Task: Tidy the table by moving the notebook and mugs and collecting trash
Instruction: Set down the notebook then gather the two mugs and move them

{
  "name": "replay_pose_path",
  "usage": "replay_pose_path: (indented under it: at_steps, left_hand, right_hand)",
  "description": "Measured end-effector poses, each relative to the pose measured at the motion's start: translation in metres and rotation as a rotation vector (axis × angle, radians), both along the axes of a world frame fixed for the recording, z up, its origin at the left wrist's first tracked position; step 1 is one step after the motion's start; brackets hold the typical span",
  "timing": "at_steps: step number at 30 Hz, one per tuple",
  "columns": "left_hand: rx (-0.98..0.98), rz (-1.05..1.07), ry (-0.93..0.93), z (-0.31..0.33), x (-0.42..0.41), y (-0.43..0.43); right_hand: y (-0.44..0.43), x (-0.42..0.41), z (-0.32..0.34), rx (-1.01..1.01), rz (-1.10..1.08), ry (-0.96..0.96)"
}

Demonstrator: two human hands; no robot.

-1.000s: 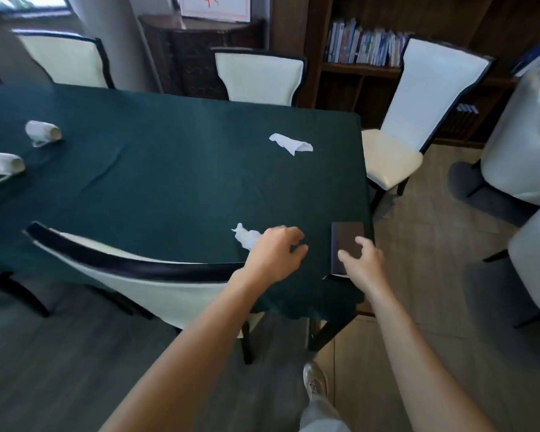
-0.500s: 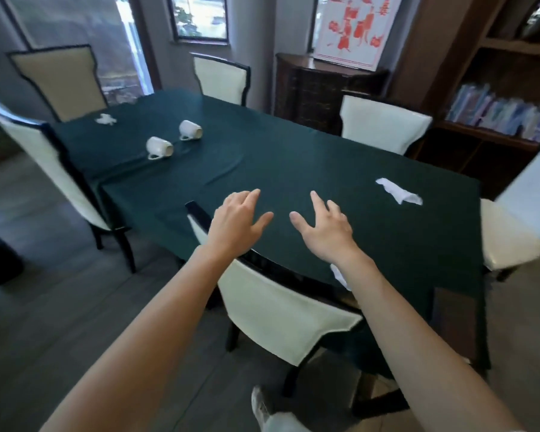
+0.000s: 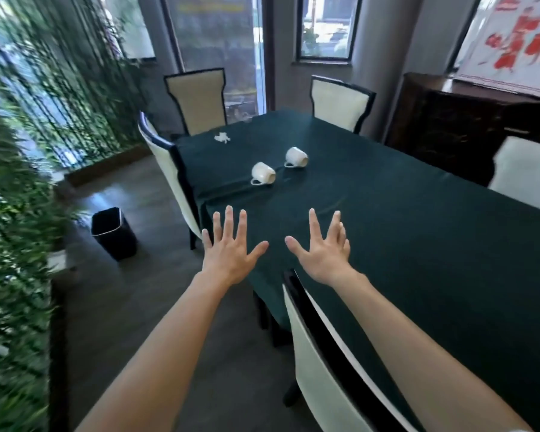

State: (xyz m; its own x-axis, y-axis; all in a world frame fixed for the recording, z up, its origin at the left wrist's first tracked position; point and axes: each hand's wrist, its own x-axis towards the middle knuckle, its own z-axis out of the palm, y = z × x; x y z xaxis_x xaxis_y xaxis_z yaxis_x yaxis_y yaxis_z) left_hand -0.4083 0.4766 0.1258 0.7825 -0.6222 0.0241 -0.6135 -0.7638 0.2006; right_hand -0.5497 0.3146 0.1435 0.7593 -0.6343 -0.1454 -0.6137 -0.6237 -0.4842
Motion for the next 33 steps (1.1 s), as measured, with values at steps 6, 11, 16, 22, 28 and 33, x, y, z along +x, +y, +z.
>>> replay_pose_path:
  at_steps: [6,11,16,22,28,33]
  left_hand:
    - [0.049,0.087,0.044,-0.015,0.058,0.002]
    - [0.057,0.122,0.066,-0.025,0.113,0.007]
    - [0.030,0.132,0.087,-0.024,0.190,0.003]
    - [-0.015,0.072,0.148,-0.019,0.286,0.003]
    - [-0.007,-0.044,0.167,-0.023,0.374,0.002]
    - [-0.037,-0.110,0.236,-0.027,0.421,-0.017]
  right_hand:
    - [-0.012,0.072,-0.016,0.135,0.044,0.052]
    - [-0.012,0.136,-0.021,0.145,0.075,0.084]
    - [-0.010,0.204,-0.021,0.130,0.076,0.087]
    - [-0.011,0.296,-0.013,0.100,0.009,0.114]
    - [-0.009,0.378,-0.012,0.085,-0.086,0.105]
    - [-0.012,0.411,-0.022,0.077,-0.134,0.146]
